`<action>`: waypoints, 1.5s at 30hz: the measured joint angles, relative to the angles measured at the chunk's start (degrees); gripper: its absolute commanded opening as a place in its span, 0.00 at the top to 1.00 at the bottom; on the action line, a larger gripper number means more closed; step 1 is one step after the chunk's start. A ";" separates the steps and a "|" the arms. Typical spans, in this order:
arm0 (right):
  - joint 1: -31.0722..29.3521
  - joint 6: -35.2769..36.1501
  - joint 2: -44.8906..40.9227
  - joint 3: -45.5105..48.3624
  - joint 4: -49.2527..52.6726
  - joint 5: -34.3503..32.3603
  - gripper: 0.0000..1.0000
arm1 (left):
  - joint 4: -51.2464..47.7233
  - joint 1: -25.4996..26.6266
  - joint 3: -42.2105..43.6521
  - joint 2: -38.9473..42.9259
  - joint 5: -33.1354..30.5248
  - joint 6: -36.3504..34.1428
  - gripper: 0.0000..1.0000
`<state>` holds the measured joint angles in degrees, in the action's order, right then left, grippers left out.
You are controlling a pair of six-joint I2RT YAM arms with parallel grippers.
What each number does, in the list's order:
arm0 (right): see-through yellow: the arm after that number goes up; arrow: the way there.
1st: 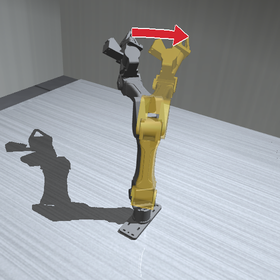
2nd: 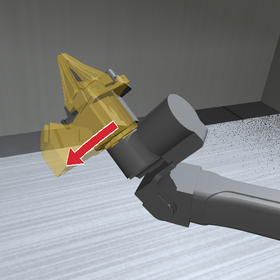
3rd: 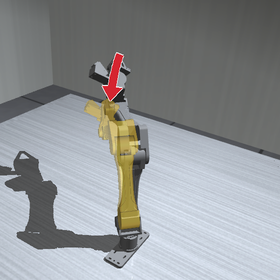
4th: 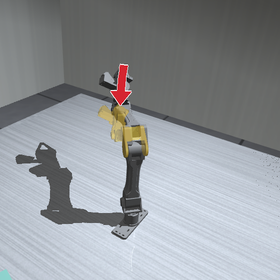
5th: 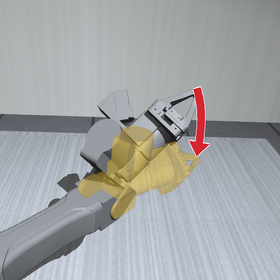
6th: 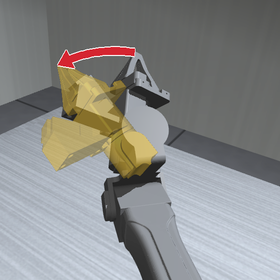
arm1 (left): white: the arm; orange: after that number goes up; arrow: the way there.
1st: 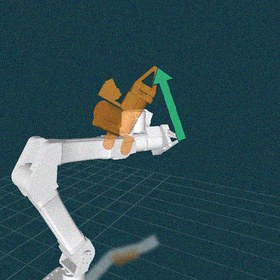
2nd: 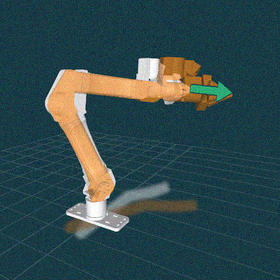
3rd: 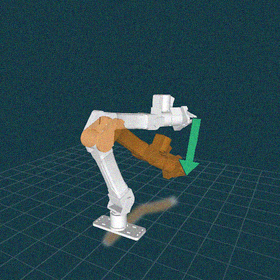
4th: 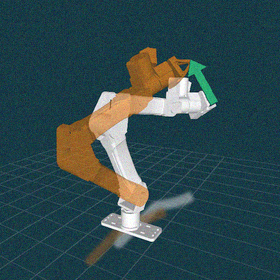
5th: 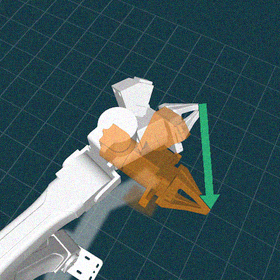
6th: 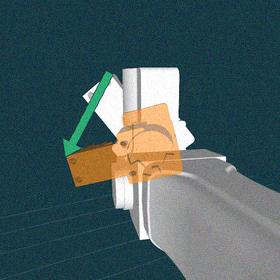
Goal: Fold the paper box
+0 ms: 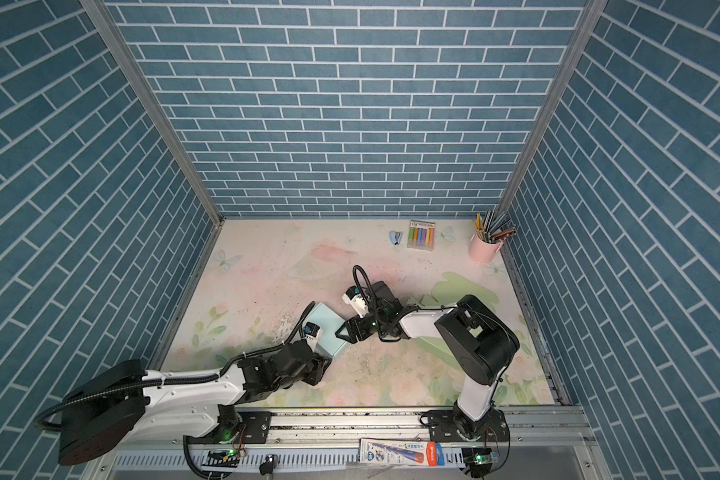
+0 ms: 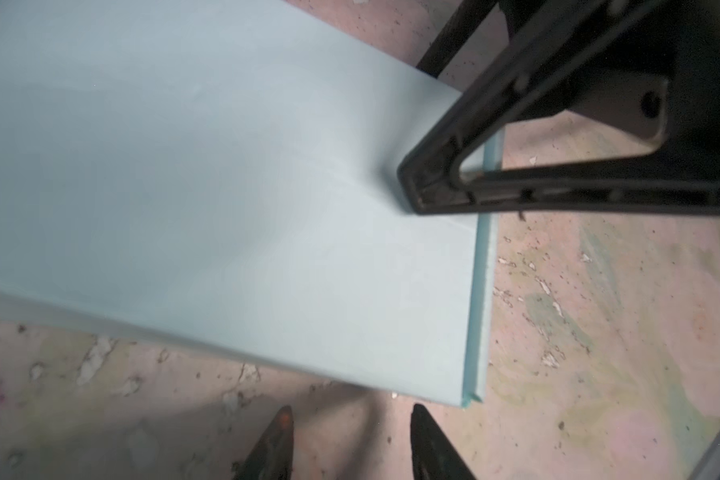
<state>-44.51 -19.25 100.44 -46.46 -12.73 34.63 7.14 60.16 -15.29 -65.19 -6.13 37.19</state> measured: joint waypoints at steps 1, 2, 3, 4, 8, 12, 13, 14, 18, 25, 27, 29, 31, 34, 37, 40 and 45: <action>0.00 0.00 0.37 -1.57 0.81 0.22 0.26 | -1.22 -0.26 0.22 1.49 0.76 0.13 0.54; 0.02 0.04 0.81 -3.37 1.46 0.42 0.25 | -2.51 -0.61 0.22 2.97 1.33 0.26 0.54; 0.02 0.04 1.25 -4.83 1.64 0.52 0.25 | -3.45 -0.94 0.22 4.31 1.68 0.33 0.54; 0.07 0.11 1.84 -6.69 1.95 0.72 0.25 | -4.52 -1.60 0.22 5.99 2.16 0.31 0.56; 0.57 0.28 4.04 -11.89 3.17 1.22 0.25 | -9.25 -8.26 0.20 13.55 3.37 -0.26 0.70; 1.05 0.70 6.23 -14.38 4.42 1.29 0.28 | -11.45 -17.53 0.22 18.03 4.61 -0.81 0.97; 1.09 0.74 6.62 -14.56 4.59 1.40 0.28 | -11.34 -19.43 0.22 18.40 5.16 -1.03 1.00; 1.11 0.74 6.99 -14.56 4.66 1.51 0.29 | -11.10 -21.24 0.24 18.40 6.10 -1.20 1.00; 1.22 0.70 7.98 -14.64 4.76 1.90 0.30 | -9.46 -26.60 1.20 17.14 8.68 -2.34 1.00; 1.20 0.63 10.01 -15.47 4.55 3.87 0.32 | -5.29 -29.86 1.29 10.69 11.96 -4.04 1.00; 1.11 0.61 10.86 -16.00 4.33 4.48 0.32 | -3.98 -29.99 1.29 9.25 12.50 -4.26 1.00; 1.01 0.59 11.78 -16.50 4.11 5.11 0.33 | -2.19 -30.42 1.29 7.58 13.31 -4.44 1.00; 0.83 0.57 12.57 -16.79 3.91 5.60 0.34 | -0.04 -31.06 1.29 5.79 13.84 -4.42 1.00; 0.63 0.55 12.98 -16.79 3.82 5.86 0.36 | 3.06 -31.74 1.44 2.99 14.43 -4.13 1.00; 0.68 0.42 13.00 -16.81 3.76 5.92 0.40 | 6.12 -32.24 2.16 0.87 15.06 -3.37 1.00; 0.81 0.46 13.18 -16.83 3.78 5.64 0.47 | 7.80 -32.44 2.23 -0.83 15.30 -3.10 1.00; 0.85 0.63 14.45 -18.43 4.57 4.61 0.54 | 9.53 -32.63 2.23 -2.51 15.41 -2.91 1.00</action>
<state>-43.66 -18.61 114.89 -64.88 -8.16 39.24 16.67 27.53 -13.06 -67.70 9.28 34.28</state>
